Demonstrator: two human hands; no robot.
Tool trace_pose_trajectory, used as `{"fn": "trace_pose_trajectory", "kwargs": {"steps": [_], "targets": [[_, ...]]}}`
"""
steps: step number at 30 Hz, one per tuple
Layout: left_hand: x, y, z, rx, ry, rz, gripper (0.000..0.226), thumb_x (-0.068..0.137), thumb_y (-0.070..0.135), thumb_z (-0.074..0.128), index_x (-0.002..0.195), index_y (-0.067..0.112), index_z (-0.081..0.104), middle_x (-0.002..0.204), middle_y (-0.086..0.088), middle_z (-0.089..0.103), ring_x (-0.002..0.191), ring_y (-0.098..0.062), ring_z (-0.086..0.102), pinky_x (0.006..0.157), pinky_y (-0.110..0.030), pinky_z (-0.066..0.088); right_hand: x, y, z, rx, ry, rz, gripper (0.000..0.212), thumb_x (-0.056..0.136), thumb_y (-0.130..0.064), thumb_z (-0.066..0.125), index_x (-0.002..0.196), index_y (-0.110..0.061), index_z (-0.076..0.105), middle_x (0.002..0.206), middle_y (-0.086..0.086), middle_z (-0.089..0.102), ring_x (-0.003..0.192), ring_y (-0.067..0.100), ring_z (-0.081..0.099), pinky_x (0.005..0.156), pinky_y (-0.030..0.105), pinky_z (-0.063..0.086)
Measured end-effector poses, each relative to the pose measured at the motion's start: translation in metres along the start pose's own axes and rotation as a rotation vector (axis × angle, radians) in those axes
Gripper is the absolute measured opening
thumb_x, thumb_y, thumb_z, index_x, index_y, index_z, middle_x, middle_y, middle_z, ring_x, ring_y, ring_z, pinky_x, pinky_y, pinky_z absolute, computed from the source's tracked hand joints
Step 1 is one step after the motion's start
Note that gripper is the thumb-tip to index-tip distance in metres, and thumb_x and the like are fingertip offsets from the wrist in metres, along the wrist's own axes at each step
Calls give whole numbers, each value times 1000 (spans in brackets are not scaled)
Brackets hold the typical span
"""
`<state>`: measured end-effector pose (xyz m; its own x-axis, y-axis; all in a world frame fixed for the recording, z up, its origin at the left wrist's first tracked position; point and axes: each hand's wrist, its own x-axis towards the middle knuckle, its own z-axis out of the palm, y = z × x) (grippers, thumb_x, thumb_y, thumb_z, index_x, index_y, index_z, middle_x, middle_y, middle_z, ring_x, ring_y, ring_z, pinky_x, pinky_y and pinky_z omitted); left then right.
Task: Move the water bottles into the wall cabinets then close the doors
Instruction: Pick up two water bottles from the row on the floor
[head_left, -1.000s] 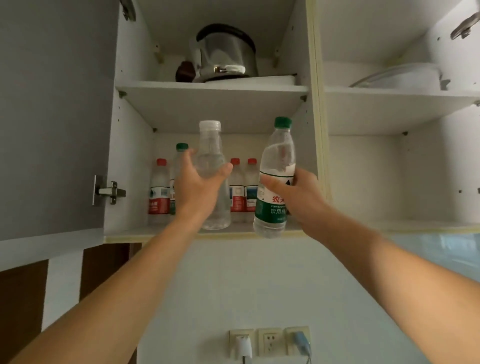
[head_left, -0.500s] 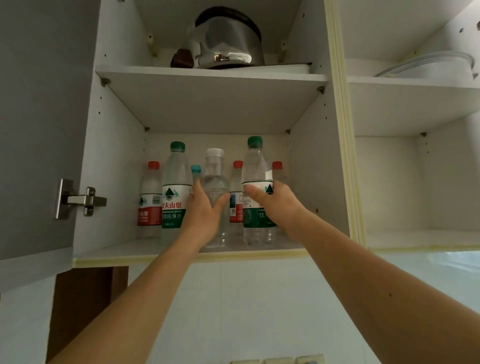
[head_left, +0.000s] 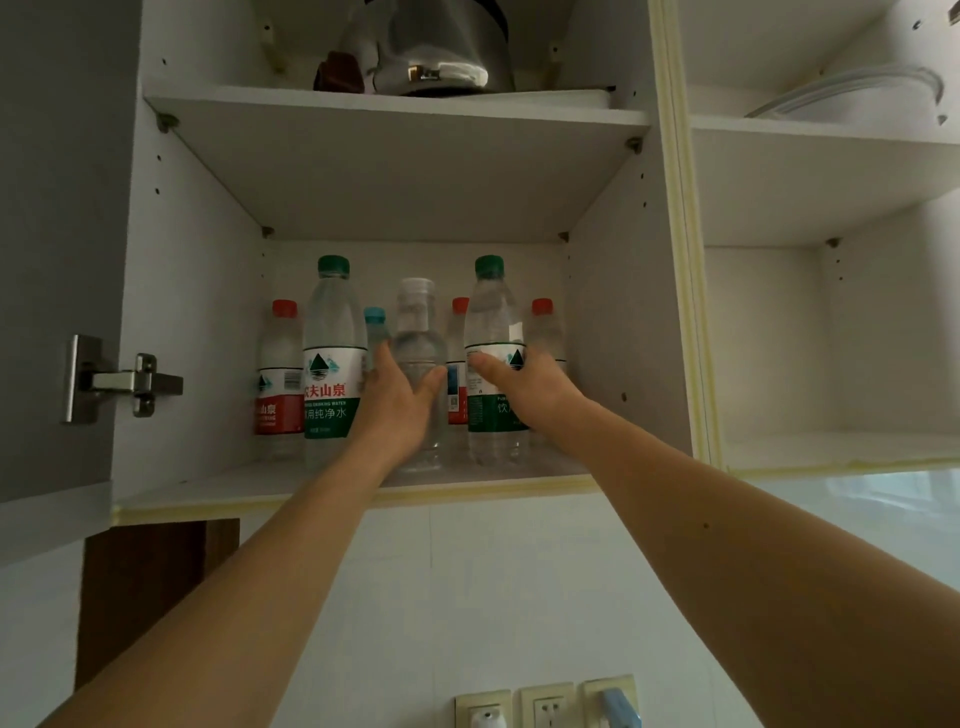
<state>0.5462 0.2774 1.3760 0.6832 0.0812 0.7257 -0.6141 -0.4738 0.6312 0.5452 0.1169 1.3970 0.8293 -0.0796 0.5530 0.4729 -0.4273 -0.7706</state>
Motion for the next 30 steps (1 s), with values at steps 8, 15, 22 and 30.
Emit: {"fn": "trace_pose_trajectory", "kwargs": {"steps": [8, 15, 22, 30], "targets": [[-39, 11, -1, 134, 187, 138, 61, 103, 31, 53, 156, 18, 26, 154, -9, 29, 127, -23, 48, 105, -40, 48, -52, 6, -35, -356, 39, -175, 42, 100, -42, 60, 132, -15, 55, 123, 4, 66, 103, 20, 65, 90, 40, 57], [-125, 72, 14, 26, 226, 283, 45, 105, 30, 50, 145, 15, 37, 136, -6, 46, 121, -20, 50, 105, -39, 46, -175, 28, -116, -520, 143, -375, 30, 100, -34, 56, 125, -20, 63, 114, -6, 56, 104, 15, 61, 87, 26, 46], [-265, 139, 96, -215, -2, 185, 38, 105, 37, 48, 141, 26, 40, 116, 11, 53, 103, -2, 55, 80, -11, 44, -328, 103, -206, -611, -6, -204, 27, 98, -31, 60, 120, -17, 66, 119, -7, 58, 117, 11, 54, 90, 14, 32], [-475, 115, 206, -282, -363, -110, 25, 105, 38, 48, 129, 32, 47, 100, 2, 66, 87, -4, 60, 74, -17, 47, -489, 233, -274, -636, -144, 78, 30, 98, -33, 60, 125, -22, 64, 120, -11, 59, 109, 2, 52, 96, 19, 41]]}}
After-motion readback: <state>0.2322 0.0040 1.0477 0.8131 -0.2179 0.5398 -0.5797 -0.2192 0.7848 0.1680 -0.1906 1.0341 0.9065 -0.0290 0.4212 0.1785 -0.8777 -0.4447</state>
